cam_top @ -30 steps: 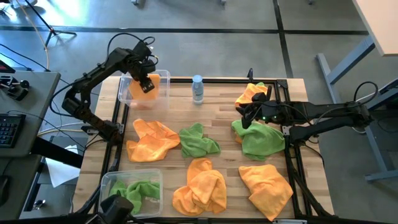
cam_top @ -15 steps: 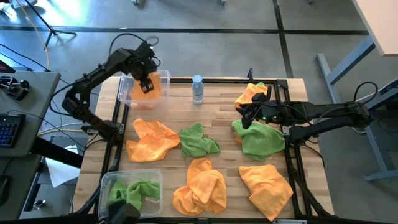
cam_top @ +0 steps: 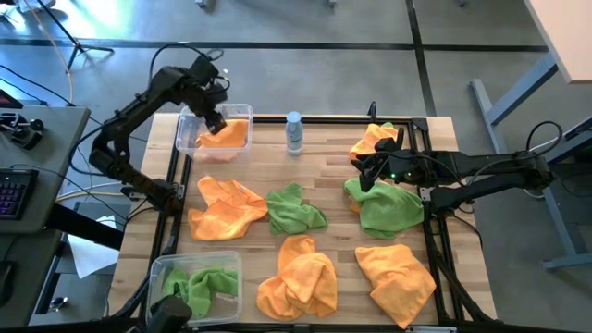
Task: Sort microfiber towel by color & place in baskets
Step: Put the green microfiber towel into the bottom transparent bin
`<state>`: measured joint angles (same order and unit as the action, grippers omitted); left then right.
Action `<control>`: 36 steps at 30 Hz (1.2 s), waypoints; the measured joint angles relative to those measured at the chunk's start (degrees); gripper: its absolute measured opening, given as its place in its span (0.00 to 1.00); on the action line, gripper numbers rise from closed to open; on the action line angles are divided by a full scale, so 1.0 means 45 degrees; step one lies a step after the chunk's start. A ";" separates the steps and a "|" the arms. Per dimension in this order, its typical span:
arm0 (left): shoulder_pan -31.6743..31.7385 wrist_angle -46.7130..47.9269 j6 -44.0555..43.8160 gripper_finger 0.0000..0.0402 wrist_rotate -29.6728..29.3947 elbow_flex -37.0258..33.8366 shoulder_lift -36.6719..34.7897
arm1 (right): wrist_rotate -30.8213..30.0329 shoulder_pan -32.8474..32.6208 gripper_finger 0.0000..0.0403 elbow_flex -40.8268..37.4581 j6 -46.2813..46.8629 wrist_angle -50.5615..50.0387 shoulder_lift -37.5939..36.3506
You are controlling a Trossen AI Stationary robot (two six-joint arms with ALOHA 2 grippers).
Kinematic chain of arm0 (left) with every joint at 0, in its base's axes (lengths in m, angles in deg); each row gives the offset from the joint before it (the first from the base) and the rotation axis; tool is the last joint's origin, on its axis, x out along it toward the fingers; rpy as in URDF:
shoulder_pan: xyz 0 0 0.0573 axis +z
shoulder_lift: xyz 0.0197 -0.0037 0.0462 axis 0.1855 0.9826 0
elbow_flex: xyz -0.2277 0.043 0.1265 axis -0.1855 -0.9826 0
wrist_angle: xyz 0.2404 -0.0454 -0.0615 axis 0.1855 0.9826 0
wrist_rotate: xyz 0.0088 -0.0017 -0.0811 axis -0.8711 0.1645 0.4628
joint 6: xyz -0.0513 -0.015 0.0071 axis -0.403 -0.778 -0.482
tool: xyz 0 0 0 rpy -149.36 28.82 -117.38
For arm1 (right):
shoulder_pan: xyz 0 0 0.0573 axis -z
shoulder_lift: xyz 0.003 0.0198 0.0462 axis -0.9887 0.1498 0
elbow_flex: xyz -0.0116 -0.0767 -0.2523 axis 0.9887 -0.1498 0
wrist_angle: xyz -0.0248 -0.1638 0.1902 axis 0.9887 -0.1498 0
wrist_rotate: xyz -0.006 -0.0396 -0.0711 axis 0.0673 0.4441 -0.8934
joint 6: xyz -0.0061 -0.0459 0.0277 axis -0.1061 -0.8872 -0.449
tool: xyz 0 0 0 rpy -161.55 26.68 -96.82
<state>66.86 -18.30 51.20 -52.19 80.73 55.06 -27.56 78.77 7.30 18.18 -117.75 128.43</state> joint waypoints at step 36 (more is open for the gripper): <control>-0.3864 -0.4012 -0.4331 0.01 0.1705 -0.0200 -0.3395 | -0.0265 0.0387 0.27 -0.0005 0.0615 -0.2011 -0.0274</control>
<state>49.48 -36.35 31.70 -44.52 79.83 39.78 -28.76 80.51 7.27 20.95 -126.80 127.20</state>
